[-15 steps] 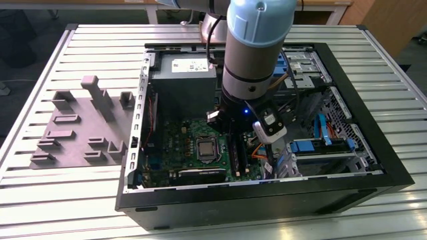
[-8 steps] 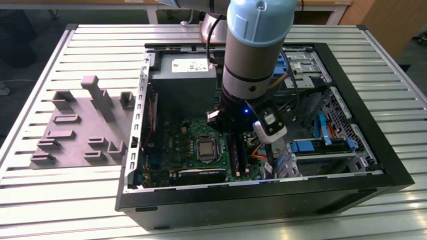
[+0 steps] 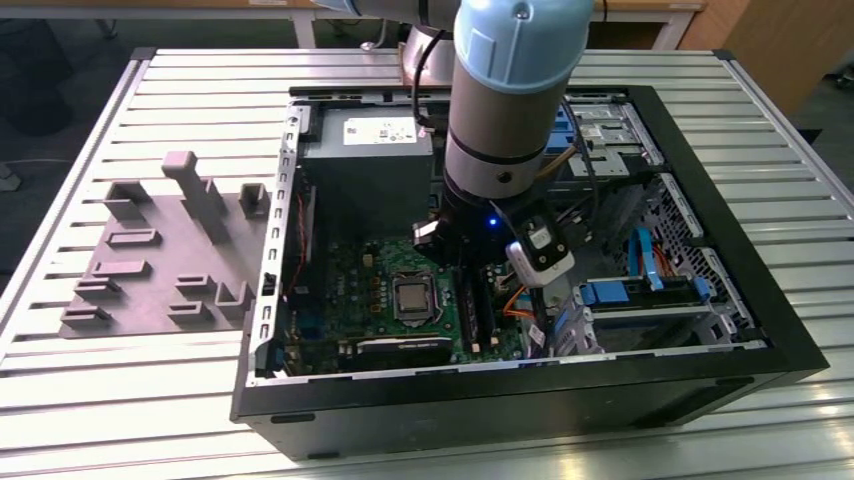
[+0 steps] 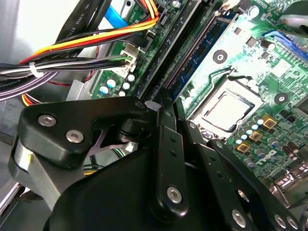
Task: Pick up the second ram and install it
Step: 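Insert the second ram into the second slot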
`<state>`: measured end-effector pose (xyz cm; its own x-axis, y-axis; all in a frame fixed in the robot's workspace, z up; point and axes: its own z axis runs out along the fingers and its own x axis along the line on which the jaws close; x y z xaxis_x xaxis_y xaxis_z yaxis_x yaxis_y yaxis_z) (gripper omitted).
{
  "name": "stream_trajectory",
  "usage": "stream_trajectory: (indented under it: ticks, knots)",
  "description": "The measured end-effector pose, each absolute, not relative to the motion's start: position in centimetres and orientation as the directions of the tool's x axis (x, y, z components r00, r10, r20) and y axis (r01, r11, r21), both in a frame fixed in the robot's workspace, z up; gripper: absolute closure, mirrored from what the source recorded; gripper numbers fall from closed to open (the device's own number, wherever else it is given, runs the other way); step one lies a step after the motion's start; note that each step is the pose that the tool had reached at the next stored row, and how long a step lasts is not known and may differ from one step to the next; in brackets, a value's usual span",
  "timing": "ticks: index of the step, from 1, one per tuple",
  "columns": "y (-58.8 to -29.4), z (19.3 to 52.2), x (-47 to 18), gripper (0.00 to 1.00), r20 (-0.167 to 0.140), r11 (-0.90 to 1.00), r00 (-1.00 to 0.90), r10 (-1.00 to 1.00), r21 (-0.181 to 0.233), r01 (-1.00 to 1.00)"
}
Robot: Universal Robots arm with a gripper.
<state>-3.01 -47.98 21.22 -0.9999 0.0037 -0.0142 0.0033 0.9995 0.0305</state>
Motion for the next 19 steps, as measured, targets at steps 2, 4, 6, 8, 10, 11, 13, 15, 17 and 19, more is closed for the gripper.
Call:
stream_trajectory:
  ticks: [2,4,6,8,10,11,13,15,17,19]
  knots:
    - [-47.98,21.22,-3.01,0.86,-0.014,1.0,-1.0,0.004,0.03,0.003]
    - [-47.98,21.16,-3.01,0.86,-0.014,1.0,-1.0,0.004,0.03,0.003]
    - [-47.98,21.1,-3.01,0.86,-0.014,1.0,-1.0,0.004,0.031,0.003]
    - [-47.99,21.05,-3.01,0.86,-0.014,1.0,-1.0,0.004,0.031,0.003]
    - [-48.0,21.01,-3.01,0.86,-0.014,1.0,-1.0,0.004,0.031,0.003]
    - [-48.03,21.01,-3.01,0.86,-0.014,1.0,-1.0,0.004,0.031,0.003]
    - [-48.04,21.04,-3.01,0.86,-0.014,1.0,-1.0,0.004,0.031,0.003]
    - [-48.04,21.11,-3.01,0.86,-0.014,1.0,-1.0,0.004,0.031,0.003]
    - [-48.04,21.16,-3.01,0.86,-0.014,1.0,-1.0,0.004,0.031,0.003]
    - [-48.04,21.19,-3.01,0.86,-0.014,0.999,-1.0,0.004,0.031,0.003]
